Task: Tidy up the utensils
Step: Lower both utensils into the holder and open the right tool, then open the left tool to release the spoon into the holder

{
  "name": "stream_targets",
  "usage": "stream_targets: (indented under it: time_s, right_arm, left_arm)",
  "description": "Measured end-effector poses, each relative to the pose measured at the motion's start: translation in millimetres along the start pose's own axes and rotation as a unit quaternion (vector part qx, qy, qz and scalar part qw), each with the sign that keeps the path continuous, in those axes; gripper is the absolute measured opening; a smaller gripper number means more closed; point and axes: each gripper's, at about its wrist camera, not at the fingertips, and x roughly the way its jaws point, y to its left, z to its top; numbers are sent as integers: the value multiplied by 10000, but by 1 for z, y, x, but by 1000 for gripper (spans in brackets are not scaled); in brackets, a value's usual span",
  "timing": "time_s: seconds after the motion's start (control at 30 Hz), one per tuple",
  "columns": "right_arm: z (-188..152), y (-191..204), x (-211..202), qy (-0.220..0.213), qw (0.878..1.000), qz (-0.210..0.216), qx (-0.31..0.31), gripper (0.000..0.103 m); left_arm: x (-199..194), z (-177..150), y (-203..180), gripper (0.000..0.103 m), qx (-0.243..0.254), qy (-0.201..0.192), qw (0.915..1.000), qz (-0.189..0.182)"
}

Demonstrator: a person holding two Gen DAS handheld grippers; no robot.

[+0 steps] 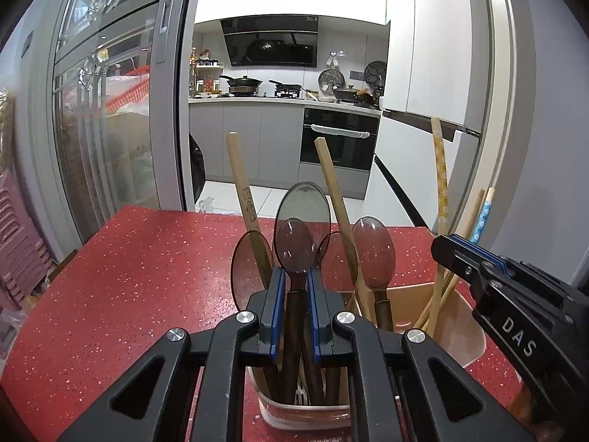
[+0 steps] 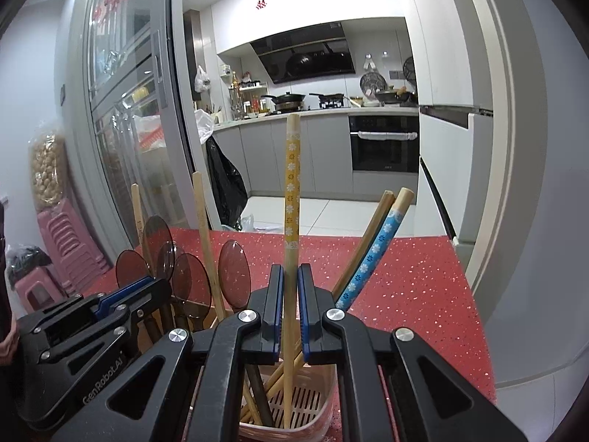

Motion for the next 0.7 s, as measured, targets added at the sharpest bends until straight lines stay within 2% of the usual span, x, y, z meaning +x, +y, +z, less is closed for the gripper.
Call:
stream_targets:
  time_s: [0.23,0.3,0.37,0.4,0.7]
  right_arm:
    - [4,-2,8,270,9994,196,34,9]
    - [2,-1,6,271,9994,217,-1,14]
    - [1,0,3,265,9993,255,-18,30]
    - [1,0,2,251,9993,264,-17,32]
    - [3,1,-10,229,9991,353,24,39]
  left_arm:
    - [-6,1,0,37,-34,21,10000,3]
    - [-8,1,2,37,-58,17,10000,14]
    - [-10,1,5,37,-101,23,9999,13]
    - [-11,1,5,37,-112,22,9999,18]
    - [-17,0,9,38,-117,96,9999,69]
